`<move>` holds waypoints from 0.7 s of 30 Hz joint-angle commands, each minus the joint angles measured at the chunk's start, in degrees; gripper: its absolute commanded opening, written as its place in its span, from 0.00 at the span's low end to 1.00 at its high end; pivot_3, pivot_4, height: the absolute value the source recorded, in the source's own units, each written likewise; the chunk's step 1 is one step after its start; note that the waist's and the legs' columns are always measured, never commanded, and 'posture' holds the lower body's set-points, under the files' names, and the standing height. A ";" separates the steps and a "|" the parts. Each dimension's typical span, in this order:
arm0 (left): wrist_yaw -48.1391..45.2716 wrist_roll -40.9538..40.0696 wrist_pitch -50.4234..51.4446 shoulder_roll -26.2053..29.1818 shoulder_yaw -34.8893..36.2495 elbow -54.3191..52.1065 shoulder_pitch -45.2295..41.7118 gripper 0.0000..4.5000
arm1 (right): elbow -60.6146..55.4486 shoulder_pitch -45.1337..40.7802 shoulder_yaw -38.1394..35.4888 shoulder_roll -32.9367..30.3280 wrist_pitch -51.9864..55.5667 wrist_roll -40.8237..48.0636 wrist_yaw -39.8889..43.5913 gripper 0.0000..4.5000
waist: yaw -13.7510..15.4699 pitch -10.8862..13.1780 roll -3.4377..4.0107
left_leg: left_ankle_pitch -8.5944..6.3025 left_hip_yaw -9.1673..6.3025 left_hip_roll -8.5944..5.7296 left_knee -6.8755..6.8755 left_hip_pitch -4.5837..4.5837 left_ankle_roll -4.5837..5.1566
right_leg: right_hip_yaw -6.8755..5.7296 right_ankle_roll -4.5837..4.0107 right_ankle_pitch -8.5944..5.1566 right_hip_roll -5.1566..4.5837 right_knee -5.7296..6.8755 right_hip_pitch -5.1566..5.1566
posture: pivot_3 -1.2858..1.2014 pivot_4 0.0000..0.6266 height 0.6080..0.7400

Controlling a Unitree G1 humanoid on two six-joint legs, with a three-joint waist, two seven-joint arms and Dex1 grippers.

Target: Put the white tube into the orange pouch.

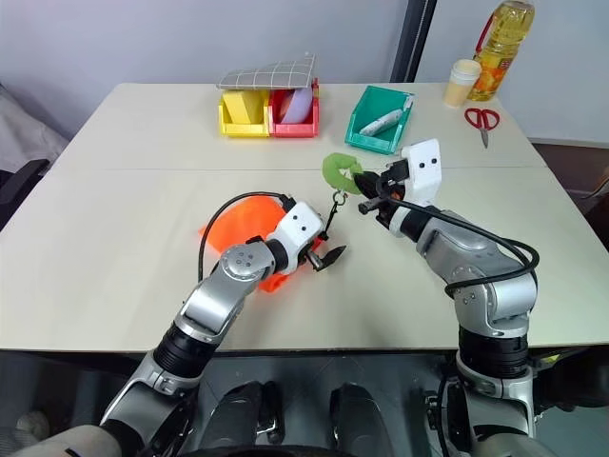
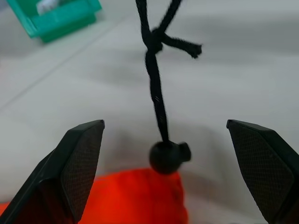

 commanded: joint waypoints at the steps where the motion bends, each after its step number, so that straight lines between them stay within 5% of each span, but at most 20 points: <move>1: 1.07 0.42 1.13 -0.76 -1.48 -3.55 0.47 1.00 | -1.47 -1.62 -0.17 -0.67 0.08 1.23 0.35 0.01 | -0.01 0.00 0.00 | 0.00 0.00 0.00 0.00 0.00 0.00 | 0.00 0.00 0.00 0.00 0.00 0.00 | 0.52 0.24 1.00; 21: 4.38 1.47 4.32 -0.98 -3.36 -3.02 0.13 1.00 | -3.34 -1.21 -0.06 -1.10 2.26 2.23 -0.53 0.01 | 0.01 0.00 0.00 | -0.01 -0.01 0.00 0.00 0.00 0.02 | 0.00 -0.01 0.00 -0.03 0.00 0.00 | 0.52 0.24 1.00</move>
